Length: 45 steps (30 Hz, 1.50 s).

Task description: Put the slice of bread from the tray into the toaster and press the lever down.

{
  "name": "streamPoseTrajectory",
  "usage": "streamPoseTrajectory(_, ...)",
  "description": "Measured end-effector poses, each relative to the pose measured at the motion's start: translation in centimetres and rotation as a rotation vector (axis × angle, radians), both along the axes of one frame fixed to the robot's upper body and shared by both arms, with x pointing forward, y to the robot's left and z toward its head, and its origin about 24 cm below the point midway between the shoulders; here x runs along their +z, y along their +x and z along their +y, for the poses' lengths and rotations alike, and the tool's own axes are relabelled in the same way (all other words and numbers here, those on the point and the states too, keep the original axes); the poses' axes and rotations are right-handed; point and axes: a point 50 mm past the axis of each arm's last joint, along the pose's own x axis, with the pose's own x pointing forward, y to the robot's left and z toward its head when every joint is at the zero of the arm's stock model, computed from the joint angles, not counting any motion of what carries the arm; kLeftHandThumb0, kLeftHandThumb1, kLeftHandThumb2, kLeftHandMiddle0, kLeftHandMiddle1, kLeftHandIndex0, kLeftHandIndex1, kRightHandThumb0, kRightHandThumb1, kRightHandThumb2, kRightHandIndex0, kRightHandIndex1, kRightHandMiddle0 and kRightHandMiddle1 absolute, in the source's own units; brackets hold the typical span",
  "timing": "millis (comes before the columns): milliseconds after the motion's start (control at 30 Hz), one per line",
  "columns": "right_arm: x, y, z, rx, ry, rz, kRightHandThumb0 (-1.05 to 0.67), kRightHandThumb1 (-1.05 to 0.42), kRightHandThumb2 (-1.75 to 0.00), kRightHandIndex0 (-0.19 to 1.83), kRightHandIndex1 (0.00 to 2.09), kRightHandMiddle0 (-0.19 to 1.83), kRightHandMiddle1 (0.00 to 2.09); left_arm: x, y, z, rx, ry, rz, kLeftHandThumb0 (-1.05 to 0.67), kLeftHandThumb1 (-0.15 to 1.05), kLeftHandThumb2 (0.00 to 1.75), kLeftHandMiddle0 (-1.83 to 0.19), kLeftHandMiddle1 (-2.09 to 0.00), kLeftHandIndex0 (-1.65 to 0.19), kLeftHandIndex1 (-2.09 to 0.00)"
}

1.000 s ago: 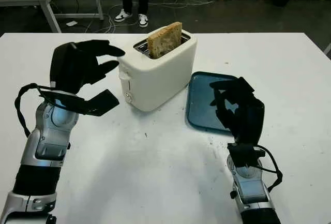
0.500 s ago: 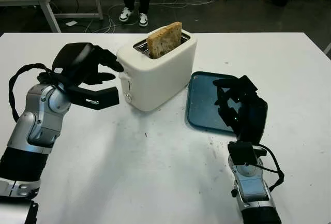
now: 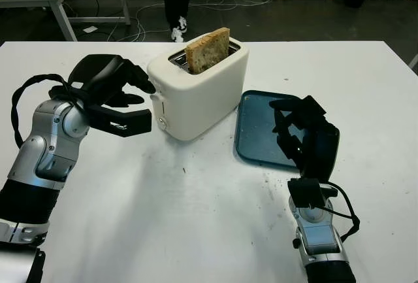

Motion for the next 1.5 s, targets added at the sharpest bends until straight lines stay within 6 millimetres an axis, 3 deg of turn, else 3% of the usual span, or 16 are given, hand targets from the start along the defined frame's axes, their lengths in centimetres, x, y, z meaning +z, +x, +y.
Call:
streamPoseTrajectory(33, 0.01, 0.01, -0.02, -0.001, 0.000, 0.000, -0.41, -0.92, -0.26, 0.82, 1.72, 0.81, 1.00, 0.01, -0.01, -0.05, -0.005, 0.000, -0.006, -0.13, 0.88, 0.01, -0.91, -1.28, -1.04, 0.00)
streamPoseTrajectory(167, 0.01, 0.01, -0.02, 0.000, 0.004, 0.000, -0.42, -0.92, -0.25, 0.82, 1.73, 0.82, 0.99, 0.03, -0.04, -0.16, -0.019, -0.004, -0.015, -0.14, 0.89, 0.03, -0.91, -0.58, -1.02, 0.00)
streamPoseTrajectory(233, 0.01, 0.01, 0.00, 0.000, 0.006, 0.000, -0.42, -0.92, -0.25, 0.82, 1.73, 0.82, 0.98, -0.03, -0.03, -0.14, -0.020, -0.004, -0.015, -0.13, 0.89, 0.03, -0.98, -0.48, -1.04, -0.01)
streamPoseTrajectory(400, 0.01, 0.01, -0.03, -0.001, 0.006, 0.000, -0.43, -0.92, -0.25, 0.82, 1.74, 0.81, 0.99, -0.09, -0.01, -0.14, -0.024, -0.003, -0.014, -0.13, 0.89, 0.03, -1.07, -0.48, -1.04, -0.01)
streamPoseTrajectory(467, 0.01, 0.01, -0.06, -0.002, 0.006, 0.000, -0.43, -0.92, -0.25, 0.81, 1.74, 0.81, 0.99, -0.10, -0.01, -0.14, -0.025, -0.003, -0.013, -0.14, 0.89, 0.05, -1.13, -0.64, -1.02, -0.01)
streamPoseTrajectory(533, 0.00, 0.01, -0.07, -0.003, 0.006, 0.001, -0.45, -0.92, -0.25, 0.81, 1.74, 0.81, 0.99, -0.11, 0.00, -0.13, -0.023, -0.003, -0.012, -0.15, 0.87, 0.08, -1.07, -1.06, -1.02, 0.00)
streamPoseTrajectory(700, -0.11, 0.08, -0.03, -0.007, 0.014, 0.015, -0.45, -0.92, -0.25, 0.81, 1.75, 0.82, 1.01, -0.19, 0.04, -0.09, -0.013, -0.002, -0.005, -0.19, 0.84, 0.17, -0.98, -1.49, -1.01, 0.00)
streamPoseTrajectory(1033, 0.21, 0.10, 0.01, -0.009, 0.017, 0.015, -0.46, -0.92, -0.26, 0.81, 1.75, 0.79, 1.10, -0.67, 0.12, -0.32, 0.001, 0.035, 0.019, -0.20, 0.80, 0.26, -0.98, -1.67, -1.00, 0.00)
streamPoseTrajectory(1500, 0.34, 0.10, 0.00, -0.008, 0.016, 0.013, -0.44, -0.92, -0.24, 0.81, 1.75, 0.75, 1.16, -0.79, 0.22, -0.55, 0.008, 0.041, 0.030, -0.19, 0.71, 0.42, -0.98, -1.72, -1.00, 0.00)
